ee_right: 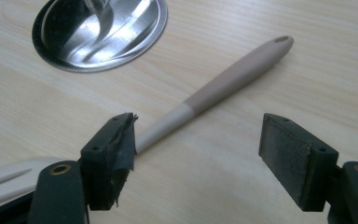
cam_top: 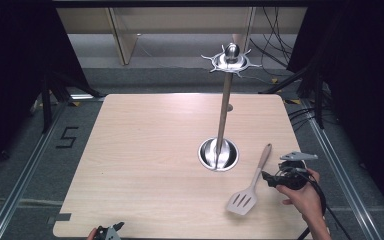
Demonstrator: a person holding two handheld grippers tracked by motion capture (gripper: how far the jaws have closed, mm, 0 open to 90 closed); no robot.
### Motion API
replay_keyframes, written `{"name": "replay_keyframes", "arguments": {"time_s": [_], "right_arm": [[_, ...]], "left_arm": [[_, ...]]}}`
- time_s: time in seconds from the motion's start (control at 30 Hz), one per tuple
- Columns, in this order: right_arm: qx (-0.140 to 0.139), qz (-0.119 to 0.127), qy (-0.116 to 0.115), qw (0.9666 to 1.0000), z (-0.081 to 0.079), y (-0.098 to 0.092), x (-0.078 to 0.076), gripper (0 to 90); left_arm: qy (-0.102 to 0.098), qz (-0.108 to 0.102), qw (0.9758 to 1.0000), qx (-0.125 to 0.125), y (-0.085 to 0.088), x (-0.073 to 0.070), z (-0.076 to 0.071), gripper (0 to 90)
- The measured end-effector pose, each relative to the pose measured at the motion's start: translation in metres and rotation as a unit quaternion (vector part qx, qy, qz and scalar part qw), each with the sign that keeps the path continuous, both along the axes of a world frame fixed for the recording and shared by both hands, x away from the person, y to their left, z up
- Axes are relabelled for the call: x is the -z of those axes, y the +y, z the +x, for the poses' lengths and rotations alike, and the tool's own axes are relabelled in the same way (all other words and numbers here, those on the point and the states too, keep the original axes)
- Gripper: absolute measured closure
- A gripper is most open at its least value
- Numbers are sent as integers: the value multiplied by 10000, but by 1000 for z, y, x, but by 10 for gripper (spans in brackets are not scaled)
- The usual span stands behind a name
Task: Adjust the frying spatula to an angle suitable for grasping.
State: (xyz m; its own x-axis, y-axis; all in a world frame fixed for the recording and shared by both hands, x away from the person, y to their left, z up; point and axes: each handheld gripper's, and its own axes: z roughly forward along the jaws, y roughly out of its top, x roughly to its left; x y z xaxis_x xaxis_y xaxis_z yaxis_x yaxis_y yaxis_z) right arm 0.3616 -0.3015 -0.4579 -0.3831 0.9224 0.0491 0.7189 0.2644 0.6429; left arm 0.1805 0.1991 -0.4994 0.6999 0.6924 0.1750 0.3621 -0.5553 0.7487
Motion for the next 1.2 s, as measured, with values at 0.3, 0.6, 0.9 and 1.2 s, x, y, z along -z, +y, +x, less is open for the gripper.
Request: {"name": "replay_keyframes", "arguments": {"time_s": [0.3,0.6,0.9,1.2], "right_arm": [[47,-229,236,9994,21,14,8,263],[154,-320,611,9975,35,23,18,271],[95,-433,659,9968,43,23,28,271],[-36,-600,786,9951,47,27,32,298]], "left_arm": [[-8,83,10000,6,1,-1,0,148],[-9,115,9999,-8,2,-1,1,148],[31,143,9999,20,2,-1,1,148],[44,207,9997,118,3,-2,1,148]]}}
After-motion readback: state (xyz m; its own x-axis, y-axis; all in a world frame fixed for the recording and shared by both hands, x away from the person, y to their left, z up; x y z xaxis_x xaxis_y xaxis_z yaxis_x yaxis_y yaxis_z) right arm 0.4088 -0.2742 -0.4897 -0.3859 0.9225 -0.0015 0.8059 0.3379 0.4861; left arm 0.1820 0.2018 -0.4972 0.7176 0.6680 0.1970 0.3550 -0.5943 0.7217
